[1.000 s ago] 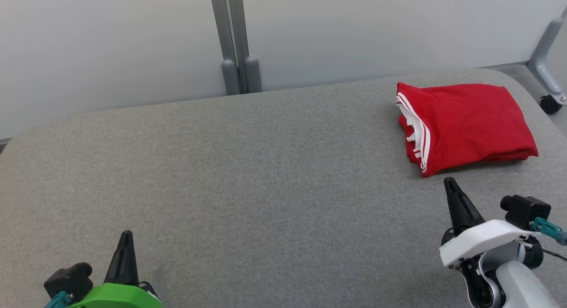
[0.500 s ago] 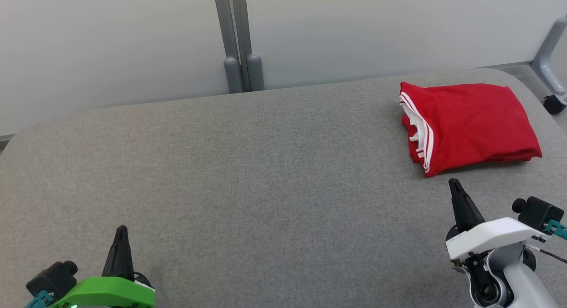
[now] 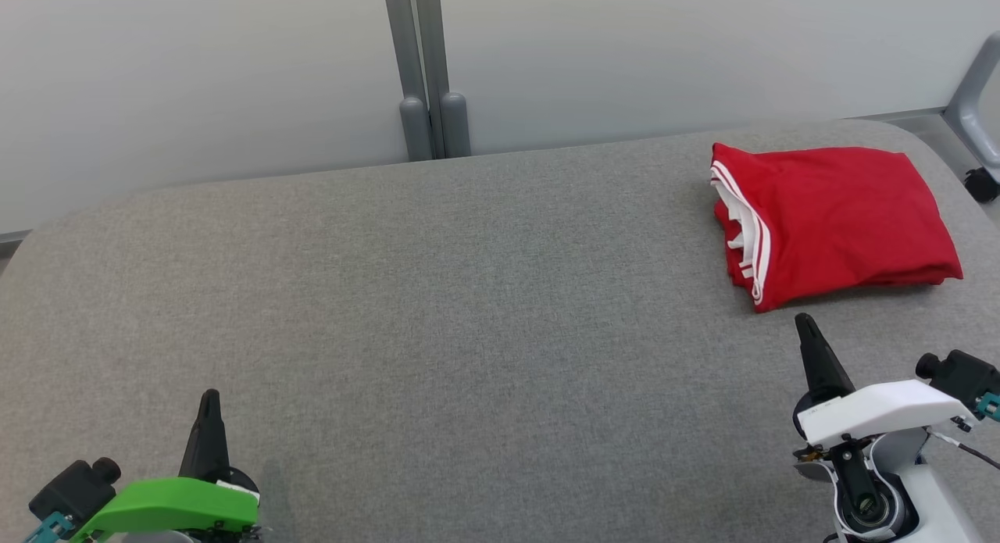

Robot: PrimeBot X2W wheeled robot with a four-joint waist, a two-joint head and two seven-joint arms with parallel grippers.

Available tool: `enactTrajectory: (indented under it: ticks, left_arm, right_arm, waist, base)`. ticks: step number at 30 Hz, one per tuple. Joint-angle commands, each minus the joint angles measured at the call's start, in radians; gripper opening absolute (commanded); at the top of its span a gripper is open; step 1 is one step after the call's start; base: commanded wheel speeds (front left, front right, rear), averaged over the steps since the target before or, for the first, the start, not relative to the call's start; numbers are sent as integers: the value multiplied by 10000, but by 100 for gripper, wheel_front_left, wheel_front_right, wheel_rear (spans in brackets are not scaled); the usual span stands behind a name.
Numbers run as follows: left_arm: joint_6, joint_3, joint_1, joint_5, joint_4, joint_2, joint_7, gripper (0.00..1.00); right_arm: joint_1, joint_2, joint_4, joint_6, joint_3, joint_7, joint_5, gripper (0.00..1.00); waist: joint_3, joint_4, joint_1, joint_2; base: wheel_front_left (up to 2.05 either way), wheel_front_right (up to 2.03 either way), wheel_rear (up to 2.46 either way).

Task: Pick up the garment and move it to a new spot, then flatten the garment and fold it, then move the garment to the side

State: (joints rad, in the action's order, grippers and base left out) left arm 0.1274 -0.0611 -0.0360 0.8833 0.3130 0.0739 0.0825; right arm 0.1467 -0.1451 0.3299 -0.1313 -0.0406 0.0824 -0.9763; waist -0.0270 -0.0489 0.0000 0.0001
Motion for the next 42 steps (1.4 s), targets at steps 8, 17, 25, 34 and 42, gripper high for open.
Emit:
enactTrajectory:
  ticks: [8,17,25,34,42]
  left_arm:
    - [24,-133,-389,1244,-235,-20,-315,0]
    - [28,-202,-457,2206,-317,-54,-575,0]
    - [32,-253,-524,2994,-386,-80,-809,0]
    - [36,-308,-568,3804,-442,-103,-1026,0]
    - [39,-357,-627,4493,-487,-127,-1220,0]
  right_arm:
    - [-39,116,-283,2,307,-327,-1090,0]
    - [-77,240,-380,3,507,-585,-1904,0]
    - [-135,352,-466,3,678,-812,-2609,0]
    - [-189,475,-545,3,850,-1035,-3320,0]
    - [-245,558,-614,3,992,-1221,-3914,0]
  waist:
    - [34,55,0,-1]
    - [66,107,0,-1]
    - [95,154,0,-1]
    - [127,206,0,-1]
    - [155,252,0,-1]
  base:
    - [0,0,0]
    - [0,0,0]
    - [0,0,0]
    - [0,0,0]
    - [0,0,0]
